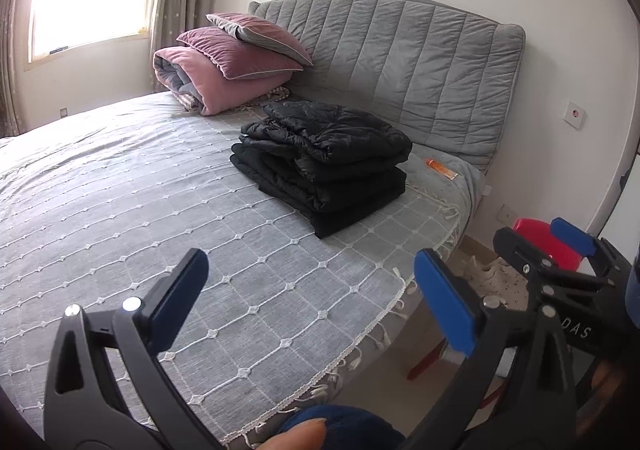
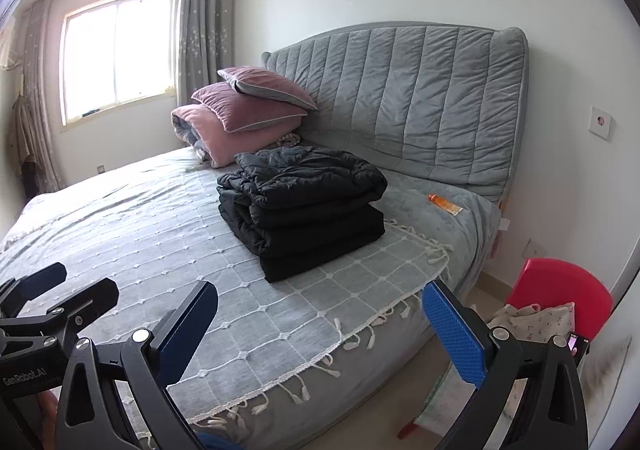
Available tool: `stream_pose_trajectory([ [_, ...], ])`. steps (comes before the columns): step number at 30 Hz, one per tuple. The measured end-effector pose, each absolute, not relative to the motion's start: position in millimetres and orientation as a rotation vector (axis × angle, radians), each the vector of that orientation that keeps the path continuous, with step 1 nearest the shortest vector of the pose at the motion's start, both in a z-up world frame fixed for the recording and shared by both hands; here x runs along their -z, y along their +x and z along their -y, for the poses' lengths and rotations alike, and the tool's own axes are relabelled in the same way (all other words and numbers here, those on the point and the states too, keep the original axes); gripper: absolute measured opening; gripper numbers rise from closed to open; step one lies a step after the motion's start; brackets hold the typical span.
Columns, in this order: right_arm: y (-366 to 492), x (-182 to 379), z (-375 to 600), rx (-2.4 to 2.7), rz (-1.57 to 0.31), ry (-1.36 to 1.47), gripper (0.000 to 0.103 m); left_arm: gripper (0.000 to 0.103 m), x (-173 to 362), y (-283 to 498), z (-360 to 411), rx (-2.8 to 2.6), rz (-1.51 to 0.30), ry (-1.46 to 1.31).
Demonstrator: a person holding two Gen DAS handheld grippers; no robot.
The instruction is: Fold large clothes
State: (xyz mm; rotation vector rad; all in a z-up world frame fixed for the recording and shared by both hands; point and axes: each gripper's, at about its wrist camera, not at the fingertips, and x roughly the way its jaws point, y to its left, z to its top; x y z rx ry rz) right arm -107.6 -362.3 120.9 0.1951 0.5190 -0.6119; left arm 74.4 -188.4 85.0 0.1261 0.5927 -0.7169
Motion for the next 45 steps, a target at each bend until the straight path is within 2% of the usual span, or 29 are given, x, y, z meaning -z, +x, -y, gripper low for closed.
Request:
stream_pose_trajectory([
  [45, -102.1, -112.8, 357.7, 0.613, -0.533, 0.18, 0.103, 0.102, -87.7, 70.5, 190.6, 0.685, -0.565, 0.158],
])
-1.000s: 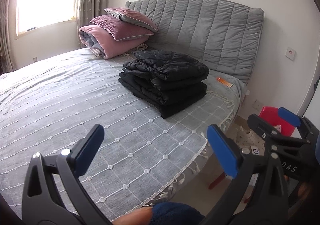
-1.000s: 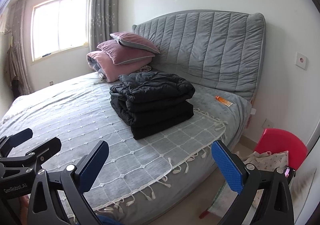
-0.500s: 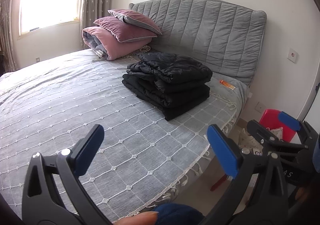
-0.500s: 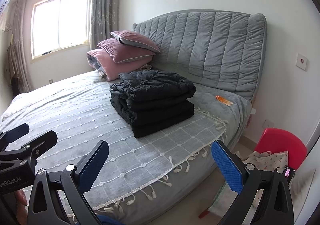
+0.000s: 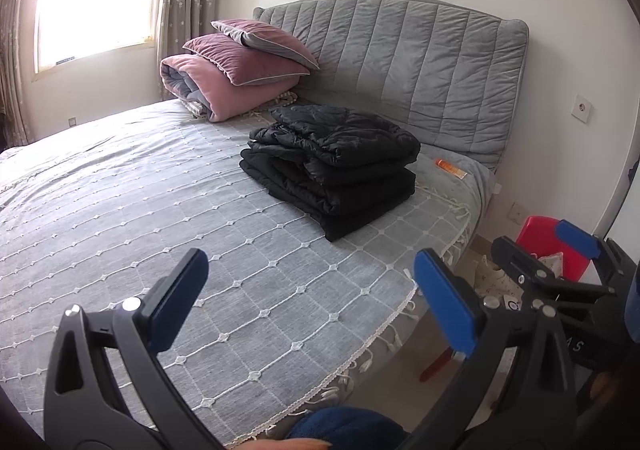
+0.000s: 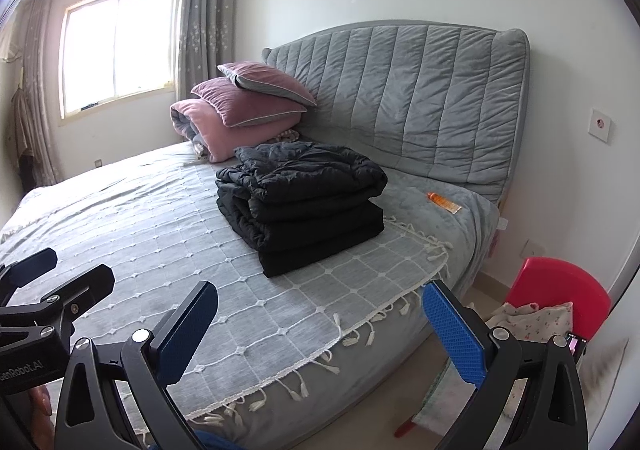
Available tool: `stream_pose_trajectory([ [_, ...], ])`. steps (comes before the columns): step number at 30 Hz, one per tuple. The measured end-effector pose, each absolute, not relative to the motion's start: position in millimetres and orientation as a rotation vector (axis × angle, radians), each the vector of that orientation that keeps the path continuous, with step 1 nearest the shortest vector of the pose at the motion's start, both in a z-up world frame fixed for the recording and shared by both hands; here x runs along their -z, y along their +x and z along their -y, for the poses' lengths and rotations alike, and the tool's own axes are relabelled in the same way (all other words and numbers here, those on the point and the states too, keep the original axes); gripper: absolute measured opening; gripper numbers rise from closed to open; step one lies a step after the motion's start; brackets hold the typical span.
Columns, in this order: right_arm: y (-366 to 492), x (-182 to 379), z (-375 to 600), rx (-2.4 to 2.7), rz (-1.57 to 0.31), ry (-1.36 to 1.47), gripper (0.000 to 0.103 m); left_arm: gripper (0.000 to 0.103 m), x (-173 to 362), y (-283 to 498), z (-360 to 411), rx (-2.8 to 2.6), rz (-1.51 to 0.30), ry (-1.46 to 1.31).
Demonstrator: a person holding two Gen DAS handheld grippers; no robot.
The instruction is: Fold large clothes
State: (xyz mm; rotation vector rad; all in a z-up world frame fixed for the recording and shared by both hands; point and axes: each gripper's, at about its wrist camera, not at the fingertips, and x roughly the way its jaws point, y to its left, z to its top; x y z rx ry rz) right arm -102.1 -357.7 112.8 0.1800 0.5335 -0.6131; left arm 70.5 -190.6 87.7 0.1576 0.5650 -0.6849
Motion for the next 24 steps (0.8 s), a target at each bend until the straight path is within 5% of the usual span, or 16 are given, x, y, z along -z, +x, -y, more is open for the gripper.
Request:
stream_pose_trajectory([
  [24, -103.9, -111.9, 358.9, 0.615, -0.538, 0.181, 0.103, 0.102, -85.2, 68.0, 191.0, 0.695, -0.569, 0.156],
])
